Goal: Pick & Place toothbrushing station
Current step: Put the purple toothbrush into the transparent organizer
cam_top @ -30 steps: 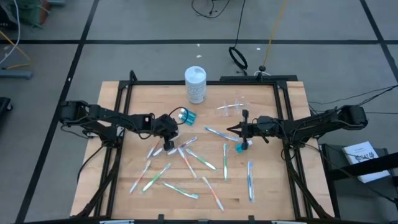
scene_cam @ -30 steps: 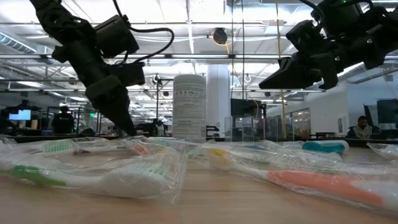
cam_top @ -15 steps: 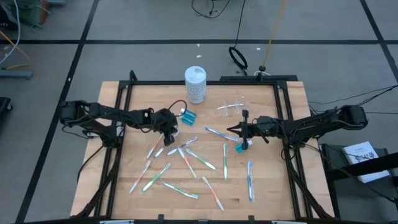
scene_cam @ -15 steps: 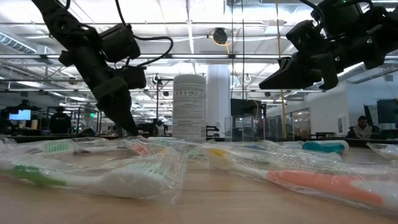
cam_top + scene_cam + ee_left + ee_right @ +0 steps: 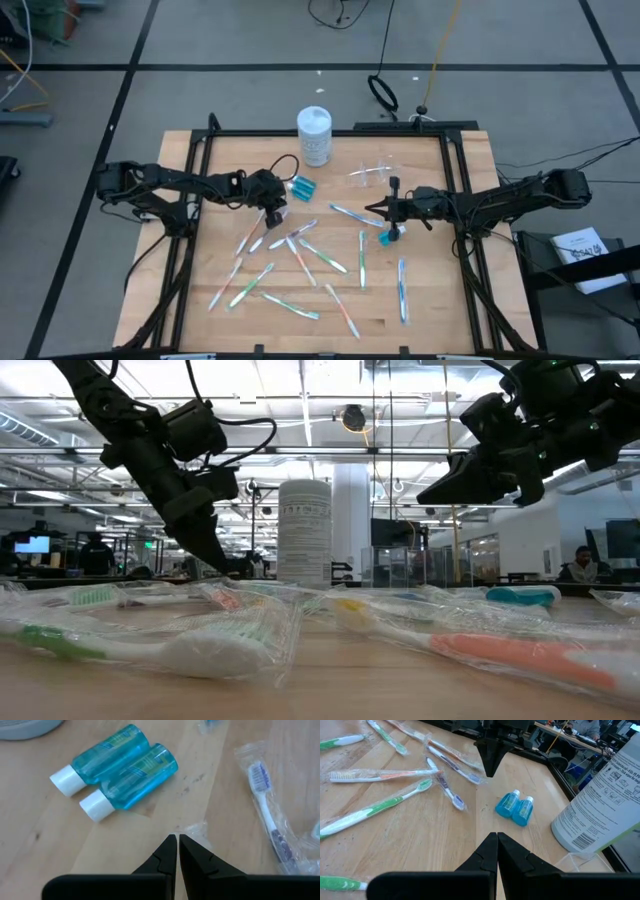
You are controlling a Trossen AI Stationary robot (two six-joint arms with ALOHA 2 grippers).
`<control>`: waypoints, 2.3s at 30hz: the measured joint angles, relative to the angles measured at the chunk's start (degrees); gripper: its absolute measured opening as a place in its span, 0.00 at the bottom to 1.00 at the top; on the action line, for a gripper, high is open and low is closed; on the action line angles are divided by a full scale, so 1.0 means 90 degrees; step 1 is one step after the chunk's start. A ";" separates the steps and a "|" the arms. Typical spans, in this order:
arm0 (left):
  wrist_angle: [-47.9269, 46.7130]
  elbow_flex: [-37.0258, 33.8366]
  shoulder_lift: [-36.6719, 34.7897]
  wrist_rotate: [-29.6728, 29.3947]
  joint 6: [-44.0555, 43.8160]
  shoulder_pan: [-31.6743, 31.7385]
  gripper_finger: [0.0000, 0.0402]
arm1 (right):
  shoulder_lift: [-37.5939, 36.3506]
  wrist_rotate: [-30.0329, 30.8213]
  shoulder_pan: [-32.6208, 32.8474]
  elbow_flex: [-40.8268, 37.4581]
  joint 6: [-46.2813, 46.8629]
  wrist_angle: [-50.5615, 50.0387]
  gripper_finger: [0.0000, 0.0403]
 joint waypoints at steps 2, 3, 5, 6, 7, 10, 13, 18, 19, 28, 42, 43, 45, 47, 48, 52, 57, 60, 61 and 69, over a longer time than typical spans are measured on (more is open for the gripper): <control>0.0010 0.0000 0.0000 -0.0001 -0.0023 0.0000 0.07 | 0.0000 0.0002 0.0000 0.0000 0.0000 0.0000 0.00; 0.0012 0.0000 0.0000 0.0008 -0.0019 0.0000 0.08 | 0.0000 0.0005 0.0001 0.0000 0.0000 0.0000 0.00; -0.0014 0.0005 0.0000 0.0082 0.0021 0.0000 0.12 | 0.0000 0.0007 0.0001 0.0000 0.0000 0.0000 0.00; -0.0027 0.0005 0.0000 0.0142 0.0026 0.0000 0.14 | 0.0000 0.0007 -0.0001 -0.0001 0.0000 0.0000 0.00; -0.0027 0.0005 0.0000 0.0170 0.0028 -0.0001 0.17 | 0.0000 0.0007 0.0000 0.0000 0.0000 0.0000 0.00; 0.0053 0.0007 0.0000 0.0044 0.0036 0.0000 0.28 | 0.0000 0.0010 0.0001 -0.0002 0.0000 0.0000 0.00; 0.0083 0.0040 0.0001 -0.0004 0.0085 0.0000 0.37 | 0.0000 0.0010 0.0000 -0.0002 0.0000 0.0000 0.00; -0.0414 0.0338 0.0002 -0.0001 -0.0580 -0.0062 0.46 | 0.0000 0.0011 0.0000 -0.0002 -0.0032 0.0000 0.00; -0.0542 0.0379 0.0002 0.0001 -0.0798 -0.0102 0.47 | 0.0000 0.0012 0.0001 -0.0002 -0.0034 -0.0001 0.00; -0.0739 0.0220 0.0005 -0.0177 -0.2670 -0.0736 0.44 | 0.0000 0.0012 0.0002 -0.0002 -0.0044 -0.0002 0.00; -0.0733 0.0209 0.0015 -0.1170 -0.2733 -0.0937 0.25 | 0.0000 0.0012 -0.0001 -0.0002 0.0000 0.0000 0.00; -0.0735 0.0209 0.0015 -0.1167 -0.2809 -0.0937 0.24 | 0.0000 0.0010 0.0001 -0.0002 0.0000 -0.0001 0.00; -0.0714 0.0209 0.0024 -0.1173 -0.2932 -0.0937 0.22 | 0.0000 0.0012 0.0002 -0.0002 0.0000 -0.0002 0.00; -0.0624 0.0209 0.0124 -0.1177 -0.2989 -0.0937 0.20 | 0.0000 0.0012 0.0000 -0.0002 0.0000 0.0000 0.00; -0.0606 0.0209 0.0173 -0.1177 -0.2990 -0.0937 0.20 | 0.0000 0.0012 0.0000 -0.0002 0.0000 -0.0002 0.00; -0.0196 0.0204 0.0601 -0.1172 -0.2999 -0.0937 0.21 | -0.0001 0.0010 0.0001 -0.0007 0.0002 -0.0002 0.00; -0.0067 0.0283 0.0802 -0.1148 -0.2638 -0.0871 0.26 | -0.0002 0.0010 0.0001 -0.0007 0.0000 -0.0024 0.00; -0.0019 0.0295 0.0801 -0.1121 -0.2649 -0.0869 0.25 | -0.0002 0.0010 0.0002 -0.0007 -0.0027 -0.0025 0.00; -0.0018 0.0294 0.0799 -0.1115 -0.2659 -0.0872 0.23 | -0.0002 0.0010 0.0002 -0.0007 -0.0027 -0.0024 0.00; 0.0118 0.0296 0.0740 -0.1107 -0.2626 -0.0872 0.03 | -0.0002 0.0007 0.0000 -0.0007 -0.0027 -0.0029 0.00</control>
